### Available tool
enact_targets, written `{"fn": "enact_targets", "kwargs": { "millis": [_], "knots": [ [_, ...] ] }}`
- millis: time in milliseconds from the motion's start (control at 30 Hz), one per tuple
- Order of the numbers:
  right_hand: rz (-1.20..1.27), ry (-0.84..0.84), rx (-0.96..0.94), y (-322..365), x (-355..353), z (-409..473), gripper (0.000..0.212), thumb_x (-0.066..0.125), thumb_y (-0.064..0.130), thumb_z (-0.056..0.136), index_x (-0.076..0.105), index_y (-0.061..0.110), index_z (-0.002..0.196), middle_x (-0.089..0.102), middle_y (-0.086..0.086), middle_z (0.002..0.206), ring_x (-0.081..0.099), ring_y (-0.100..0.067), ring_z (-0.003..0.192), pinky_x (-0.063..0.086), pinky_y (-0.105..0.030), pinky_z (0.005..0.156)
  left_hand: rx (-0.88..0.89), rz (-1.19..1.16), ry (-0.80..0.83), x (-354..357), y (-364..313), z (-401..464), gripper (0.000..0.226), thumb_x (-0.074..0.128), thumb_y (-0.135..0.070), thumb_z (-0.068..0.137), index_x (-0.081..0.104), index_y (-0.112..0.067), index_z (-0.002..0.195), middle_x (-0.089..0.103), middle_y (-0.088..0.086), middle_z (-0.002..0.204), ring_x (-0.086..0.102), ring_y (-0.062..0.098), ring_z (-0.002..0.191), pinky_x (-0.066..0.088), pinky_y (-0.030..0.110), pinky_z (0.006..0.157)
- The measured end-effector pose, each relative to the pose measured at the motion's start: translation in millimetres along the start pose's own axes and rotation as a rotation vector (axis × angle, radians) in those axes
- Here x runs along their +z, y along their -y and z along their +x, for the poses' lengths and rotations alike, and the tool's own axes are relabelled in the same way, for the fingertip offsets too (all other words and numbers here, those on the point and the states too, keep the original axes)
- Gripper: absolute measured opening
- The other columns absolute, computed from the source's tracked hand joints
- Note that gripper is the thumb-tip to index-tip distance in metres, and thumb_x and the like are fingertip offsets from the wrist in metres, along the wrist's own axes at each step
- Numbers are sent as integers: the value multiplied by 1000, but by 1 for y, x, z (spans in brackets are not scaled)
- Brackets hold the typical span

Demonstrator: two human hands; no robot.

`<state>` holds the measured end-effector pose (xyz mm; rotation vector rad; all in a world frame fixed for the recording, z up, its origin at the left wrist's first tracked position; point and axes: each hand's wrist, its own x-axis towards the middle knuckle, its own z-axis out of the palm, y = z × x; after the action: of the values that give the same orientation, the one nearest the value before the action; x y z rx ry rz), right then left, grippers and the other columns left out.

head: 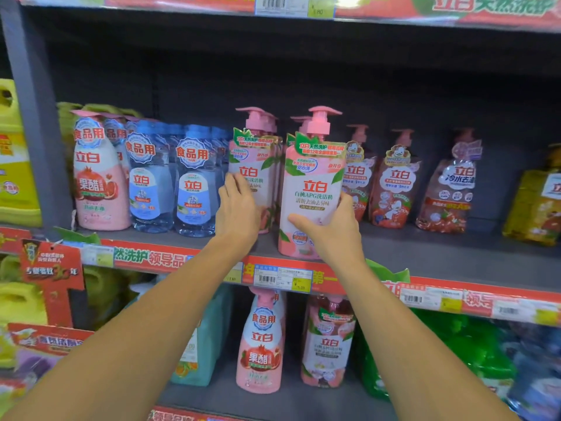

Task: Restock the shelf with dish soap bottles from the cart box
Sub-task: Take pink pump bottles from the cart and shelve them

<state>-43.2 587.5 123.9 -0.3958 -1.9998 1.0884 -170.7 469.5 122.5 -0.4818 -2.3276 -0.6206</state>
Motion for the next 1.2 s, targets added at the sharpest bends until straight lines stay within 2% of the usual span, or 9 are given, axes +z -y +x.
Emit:
{"fn": "enact_targets", "kwargs": {
  "millis": [100,200,300,400,500,533,633,900,1200],
  "knots": [
    [-17,10,2,3,-2,-1,77,88,42,68,41,23,125,61,4,125,62,-19,111,53,-50,94,40,-57,32,-11,11,0,64,58,-24,97,27,3,146,25,19,154,36,36,134,40,44,102],
    [-48,31,1,4,-6,-1,76,89,42,68,41,21,123,62,3,124,62,-19,111,53,-49,92,156,-70,123,-21,29,-13,42,50,-33,100,50,0,125,48,17,132,54,35,114,46,46,92],
    [-79,27,1,5,-10,-1,78,89,47,64,41,22,120,61,2,122,62,-20,110,52,-50,92,406,101,234,-25,44,-46,42,40,-36,103,49,-8,132,54,14,130,56,33,114,48,48,90],
    [-137,-5,-10,9,-12,-5,80,87,55,62,43,22,120,56,-1,122,60,-23,111,52,-51,91,563,273,193,-25,52,-67,46,55,-9,93,46,-1,138,58,21,122,61,40,102,54,47,64],
    [-174,-17,-21,10,-12,-11,80,85,58,65,45,20,123,54,-2,124,58,-26,113,51,-50,92,536,318,61,-19,55,-68,23,68,-18,87,64,-6,106,67,12,87,65,32,66,43,33,42],
    [-190,-14,-24,8,-12,-11,80,84,57,66,45,18,124,54,-3,125,58,-27,114,51,-50,92,484,255,-11,-19,53,-71,19,60,-29,92,64,-10,95,66,8,79,63,30,59,41,31,43],
    [-230,-21,-25,0,-13,-10,79,83,55,69,45,14,125,55,-6,126,57,-30,115,50,-50,91,341,105,-66,-4,48,-75,57,21,-52,95,62,-16,79,66,2,72,62,27,59,31,29,51],
    [-292,15,-9,8,-10,-2,80,84,49,72,43,7,126,56,-12,130,56,-35,118,49,-46,92,401,76,-222,6,56,-66,58,29,-52,94,65,-11,73,66,6,65,61,32,54,31,29,50],
    [-320,40,26,8,2,12,78,83,41,76,39,6,130,51,-12,136,54,-32,121,46,-42,95,423,80,-253,8,51,-73,60,27,-52,95,63,-7,76,67,13,72,63,35,60,27,31,55]
  ]
}}
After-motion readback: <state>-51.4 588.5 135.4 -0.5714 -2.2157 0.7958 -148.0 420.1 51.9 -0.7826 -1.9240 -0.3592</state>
